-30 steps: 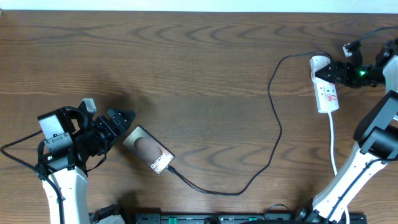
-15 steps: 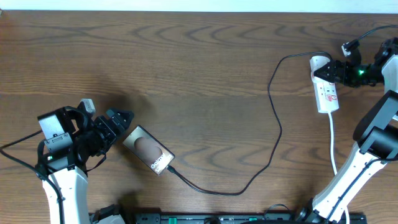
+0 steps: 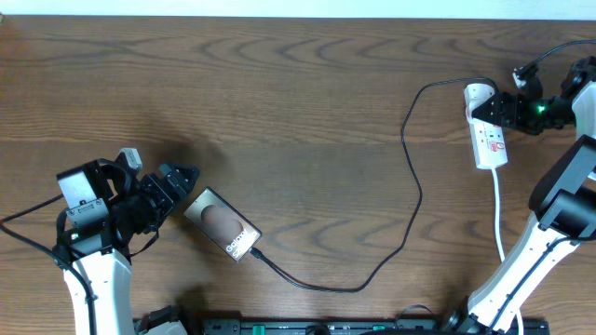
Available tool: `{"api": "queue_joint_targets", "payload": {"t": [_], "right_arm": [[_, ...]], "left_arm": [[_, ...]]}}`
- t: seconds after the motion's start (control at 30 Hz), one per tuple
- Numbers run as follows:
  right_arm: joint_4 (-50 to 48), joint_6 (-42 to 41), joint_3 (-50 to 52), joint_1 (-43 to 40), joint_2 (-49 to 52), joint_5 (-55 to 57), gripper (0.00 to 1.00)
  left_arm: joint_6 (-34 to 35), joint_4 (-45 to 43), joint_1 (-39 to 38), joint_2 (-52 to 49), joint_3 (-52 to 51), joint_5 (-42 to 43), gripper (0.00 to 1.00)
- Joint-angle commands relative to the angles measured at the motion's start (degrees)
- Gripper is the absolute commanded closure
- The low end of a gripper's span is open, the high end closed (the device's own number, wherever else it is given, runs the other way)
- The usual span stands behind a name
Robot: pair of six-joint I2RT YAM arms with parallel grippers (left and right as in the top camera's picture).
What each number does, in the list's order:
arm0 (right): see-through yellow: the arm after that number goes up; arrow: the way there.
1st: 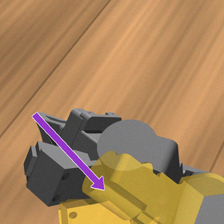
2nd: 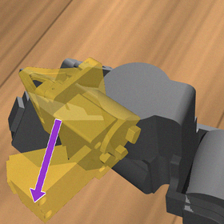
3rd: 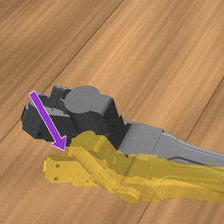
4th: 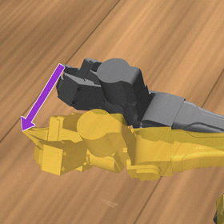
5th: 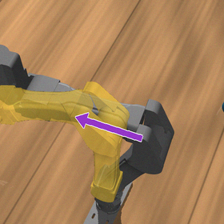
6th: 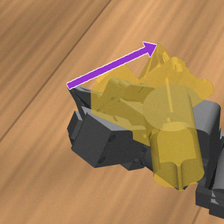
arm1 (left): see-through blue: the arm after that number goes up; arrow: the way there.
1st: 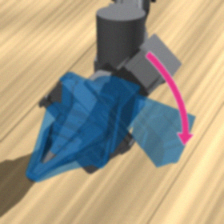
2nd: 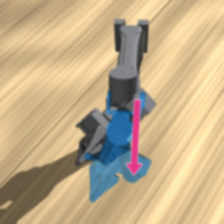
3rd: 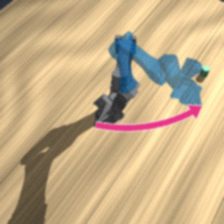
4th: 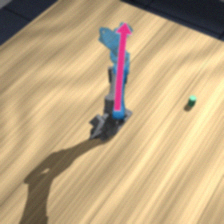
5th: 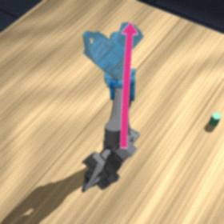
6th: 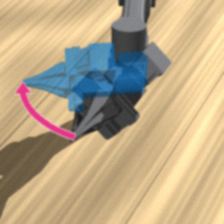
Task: Plug charger to phone and switch on socket
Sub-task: 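Press the orange switch next to the charger plug with the right gripper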
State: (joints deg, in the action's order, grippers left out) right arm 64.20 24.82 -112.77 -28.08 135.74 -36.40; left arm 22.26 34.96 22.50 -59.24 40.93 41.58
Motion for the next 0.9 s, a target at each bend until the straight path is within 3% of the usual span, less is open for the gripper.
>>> {"api": "queue_joint_targets", "payload": {"t": [0.0, 0.87], "right_arm": [[0.31, -0.74, -0.79, 1.18, 0.20, -1.36, 0.01], [1.20, -2.08, -0.79, 4.98, 0.20, -2.99, 0.01]], "left_arm": [[-0.33, 0.17, 0.20, 0.15, 0.94, -0.72, 0.09], [-0.35, 0.20, 0.20, 0.15, 0.94, -0.72, 0.09]]}}
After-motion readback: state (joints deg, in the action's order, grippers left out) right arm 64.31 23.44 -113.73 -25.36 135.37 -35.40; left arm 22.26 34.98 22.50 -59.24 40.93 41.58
